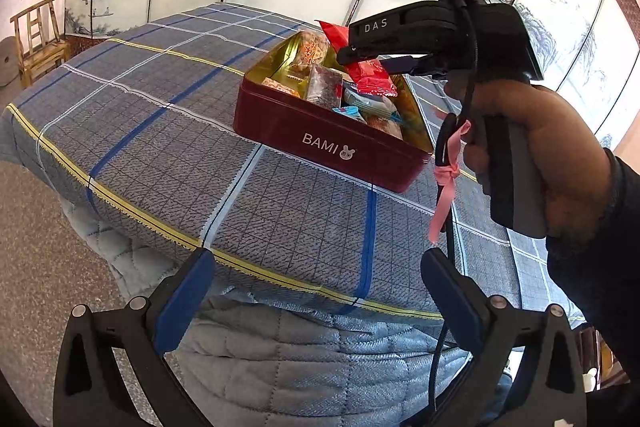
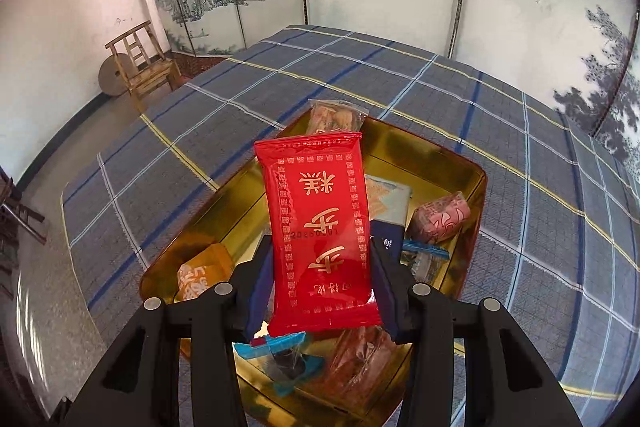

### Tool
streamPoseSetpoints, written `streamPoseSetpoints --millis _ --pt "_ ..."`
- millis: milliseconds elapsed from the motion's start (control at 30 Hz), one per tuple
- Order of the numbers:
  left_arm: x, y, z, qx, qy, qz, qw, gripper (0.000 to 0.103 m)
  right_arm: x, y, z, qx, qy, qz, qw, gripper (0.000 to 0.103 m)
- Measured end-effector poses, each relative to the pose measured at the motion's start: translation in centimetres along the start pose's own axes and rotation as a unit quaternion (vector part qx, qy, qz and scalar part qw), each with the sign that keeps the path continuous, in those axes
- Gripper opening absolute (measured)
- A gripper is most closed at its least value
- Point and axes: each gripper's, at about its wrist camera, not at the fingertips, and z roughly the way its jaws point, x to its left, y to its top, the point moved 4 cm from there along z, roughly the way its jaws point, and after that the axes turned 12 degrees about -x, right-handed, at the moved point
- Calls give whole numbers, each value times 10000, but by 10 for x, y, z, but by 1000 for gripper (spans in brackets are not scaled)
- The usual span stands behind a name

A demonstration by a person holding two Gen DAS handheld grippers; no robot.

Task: Organize snacks
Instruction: 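Carry the red packet into the gold tin and open the right gripper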

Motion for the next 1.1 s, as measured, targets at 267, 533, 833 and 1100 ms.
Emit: streamPoseSetpoints --millis 267,533,833,1100 --pt "2 -2 0 33 47 -14 10000 101 -1 5 14 118 -57 140 9998 47" --pt "1 -4 -2 63 61 9 10000 101 2 4 20 128 -313 -10 9994 47" --pt "4 -5 -3 79 123 -19 9999 101 6 6 21 74 -312 -33 9995 45" --pt "0 -4 -3 59 241 143 9996 101 5 9 3 -246 -357 -130 9990 46"
